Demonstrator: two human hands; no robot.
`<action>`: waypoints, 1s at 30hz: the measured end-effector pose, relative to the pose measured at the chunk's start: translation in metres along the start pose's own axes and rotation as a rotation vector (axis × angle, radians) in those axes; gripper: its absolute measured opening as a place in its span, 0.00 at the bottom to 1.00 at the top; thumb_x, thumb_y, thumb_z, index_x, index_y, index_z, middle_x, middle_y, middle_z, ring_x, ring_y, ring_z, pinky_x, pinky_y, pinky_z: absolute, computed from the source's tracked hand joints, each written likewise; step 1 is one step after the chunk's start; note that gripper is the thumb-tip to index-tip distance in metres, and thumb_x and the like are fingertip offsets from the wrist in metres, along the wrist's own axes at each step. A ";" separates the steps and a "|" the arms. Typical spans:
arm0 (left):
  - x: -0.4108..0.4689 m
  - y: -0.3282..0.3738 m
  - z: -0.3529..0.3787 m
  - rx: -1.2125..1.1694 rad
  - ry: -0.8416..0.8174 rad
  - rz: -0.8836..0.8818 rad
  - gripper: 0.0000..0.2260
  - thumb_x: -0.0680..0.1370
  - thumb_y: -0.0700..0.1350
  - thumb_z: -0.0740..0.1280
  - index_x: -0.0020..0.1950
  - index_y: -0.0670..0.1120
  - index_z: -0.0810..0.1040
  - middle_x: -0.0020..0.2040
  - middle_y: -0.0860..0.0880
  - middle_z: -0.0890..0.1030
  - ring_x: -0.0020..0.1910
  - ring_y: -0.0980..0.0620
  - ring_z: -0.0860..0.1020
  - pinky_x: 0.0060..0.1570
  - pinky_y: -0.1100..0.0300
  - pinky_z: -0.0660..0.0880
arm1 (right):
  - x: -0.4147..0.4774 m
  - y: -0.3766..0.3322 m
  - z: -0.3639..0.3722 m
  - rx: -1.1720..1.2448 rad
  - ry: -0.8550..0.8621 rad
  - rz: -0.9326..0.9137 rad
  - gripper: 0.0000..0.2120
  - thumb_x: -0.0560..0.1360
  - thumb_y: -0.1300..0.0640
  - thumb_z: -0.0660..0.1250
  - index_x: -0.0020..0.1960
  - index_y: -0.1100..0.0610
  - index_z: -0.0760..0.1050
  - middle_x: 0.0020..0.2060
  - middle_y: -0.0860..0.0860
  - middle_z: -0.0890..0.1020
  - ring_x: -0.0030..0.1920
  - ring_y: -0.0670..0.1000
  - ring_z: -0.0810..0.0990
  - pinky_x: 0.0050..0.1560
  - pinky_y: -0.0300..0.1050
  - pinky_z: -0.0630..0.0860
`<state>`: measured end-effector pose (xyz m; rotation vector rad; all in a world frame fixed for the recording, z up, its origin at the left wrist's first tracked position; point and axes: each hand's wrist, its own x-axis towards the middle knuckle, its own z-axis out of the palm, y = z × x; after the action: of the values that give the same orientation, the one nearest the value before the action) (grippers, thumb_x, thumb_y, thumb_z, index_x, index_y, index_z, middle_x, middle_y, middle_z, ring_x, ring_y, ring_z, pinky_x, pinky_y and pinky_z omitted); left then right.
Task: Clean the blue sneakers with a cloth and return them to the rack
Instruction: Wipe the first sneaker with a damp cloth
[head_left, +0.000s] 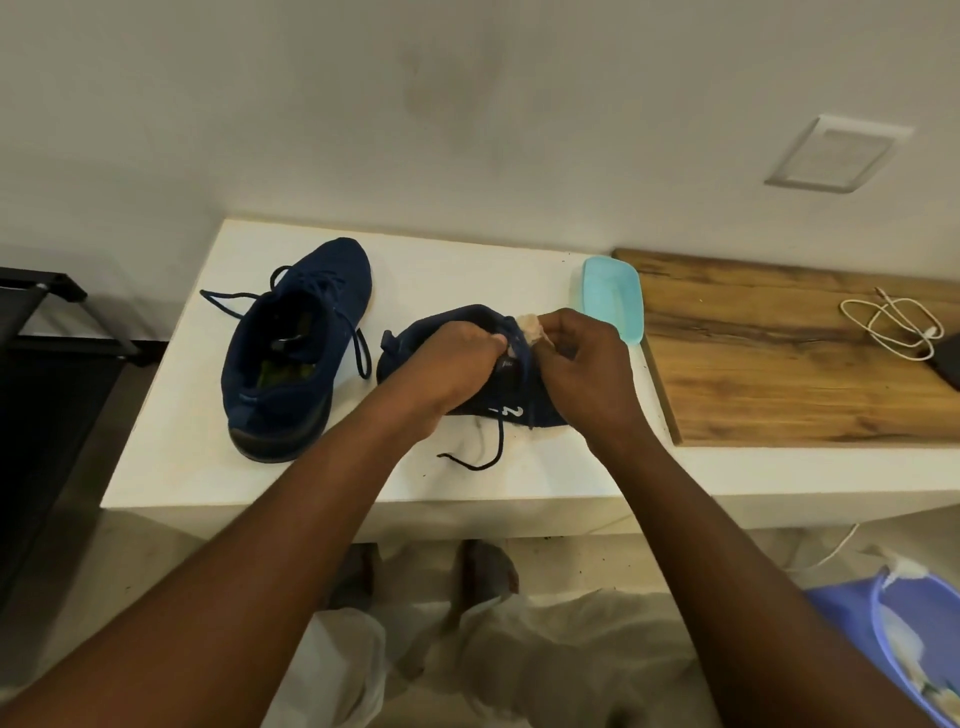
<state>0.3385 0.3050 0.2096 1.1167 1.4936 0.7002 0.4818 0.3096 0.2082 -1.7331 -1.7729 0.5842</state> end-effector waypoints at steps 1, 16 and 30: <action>0.000 -0.001 -0.001 -0.080 0.029 0.006 0.11 0.84 0.47 0.61 0.55 0.41 0.80 0.47 0.49 0.80 0.44 0.50 0.77 0.40 0.60 0.73 | -0.006 -0.002 0.000 -0.010 -0.002 -0.056 0.05 0.78 0.59 0.68 0.52 0.51 0.79 0.41 0.40 0.78 0.40 0.39 0.77 0.37 0.22 0.68; 0.002 -0.008 -0.005 -0.863 -0.038 -0.193 0.13 0.81 0.40 0.58 0.55 0.42 0.82 0.45 0.44 0.85 0.37 0.49 0.83 0.39 0.57 0.82 | -0.024 -0.023 0.013 -0.057 0.041 -0.406 0.13 0.75 0.67 0.66 0.53 0.54 0.84 0.46 0.49 0.85 0.46 0.49 0.79 0.45 0.40 0.76; 0.000 -0.009 -0.005 -0.836 -0.087 -0.157 0.18 0.85 0.54 0.56 0.59 0.45 0.81 0.51 0.44 0.86 0.46 0.46 0.84 0.48 0.51 0.80 | -0.017 -0.014 0.002 -0.068 0.006 -0.336 0.12 0.74 0.67 0.67 0.53 0.55 0.84 0.44 0.48 0.81 0.44 0.45 0.77 0.45 0.35 0.76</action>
<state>0.3311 0.3026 0.2033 0.3793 1.0243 1.0162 0.4698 0.2918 0.2144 -1.4304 -2.0416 0.3779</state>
